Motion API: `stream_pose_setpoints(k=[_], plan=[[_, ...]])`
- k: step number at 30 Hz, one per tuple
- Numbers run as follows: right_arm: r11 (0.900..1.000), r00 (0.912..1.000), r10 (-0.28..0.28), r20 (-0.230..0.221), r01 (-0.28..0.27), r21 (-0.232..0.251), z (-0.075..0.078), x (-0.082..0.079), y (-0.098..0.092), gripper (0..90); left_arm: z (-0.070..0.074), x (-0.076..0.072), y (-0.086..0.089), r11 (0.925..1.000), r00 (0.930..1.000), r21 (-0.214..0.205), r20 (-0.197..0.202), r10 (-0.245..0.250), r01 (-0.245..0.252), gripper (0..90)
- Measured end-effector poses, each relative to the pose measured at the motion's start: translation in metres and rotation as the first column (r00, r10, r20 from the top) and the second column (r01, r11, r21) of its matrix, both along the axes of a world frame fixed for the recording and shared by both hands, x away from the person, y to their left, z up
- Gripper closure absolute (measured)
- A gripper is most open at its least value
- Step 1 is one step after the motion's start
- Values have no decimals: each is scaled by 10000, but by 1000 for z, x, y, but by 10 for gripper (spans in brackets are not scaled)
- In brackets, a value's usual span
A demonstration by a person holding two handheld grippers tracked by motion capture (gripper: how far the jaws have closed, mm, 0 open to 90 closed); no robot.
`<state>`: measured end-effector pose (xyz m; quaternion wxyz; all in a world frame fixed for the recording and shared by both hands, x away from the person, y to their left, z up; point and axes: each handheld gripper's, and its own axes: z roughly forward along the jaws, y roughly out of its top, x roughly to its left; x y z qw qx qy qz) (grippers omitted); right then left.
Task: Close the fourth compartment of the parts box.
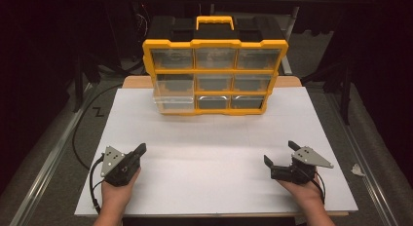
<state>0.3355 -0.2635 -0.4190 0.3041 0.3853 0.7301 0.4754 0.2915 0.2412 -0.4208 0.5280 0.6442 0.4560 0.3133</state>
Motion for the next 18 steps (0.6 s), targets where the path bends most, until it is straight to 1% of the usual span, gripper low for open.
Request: stream_pose_setpoints(k=[2,5,9,11,12,13,14,15,18], plan=[[10000,10000,20,-41,-20,8,-1,0,0,9,0,0,0,10000,10000,54,16,-8,8,899],[10000,10000,50,-34,-50,-3,-1,-1,0,9,-1,-1,-1,10000,9999,-51,98,-39,40,898],[10000,10000,38,0,-38,19,-1,-1,-1,9,-2,-1,-2,9998,9999,-155,8,-123,123,896],[10000,10000,37,26,-37,-3,0,-1,-1,9,-2,-2,-3,10000,9996,28,272,-17,16,895],[10000,10000,69,42,-69,-2,0,-1,-1,10,-1,-3,-4,10000,9993,52,372,-4,2,894],[10000,10000,60,31,-60,13,0,-1,-1,9,-1,-3,-4,10000,9993,52,372,-4,2,893],[10000,10000,55,23,-55,15,0,-1,-1,9,-1,-4,-6,9999,9980,162,625,-53,43,893],[10000,10000,57,26,-57,7,0,-1,-1,10,0,-4,-7,9997,9975,235,703,-88,71,893],[10000,10000,91,3,-91,5,-1,-2,0,9,1,-3,-9,9998,9971,-22,740,-182,184,894]])
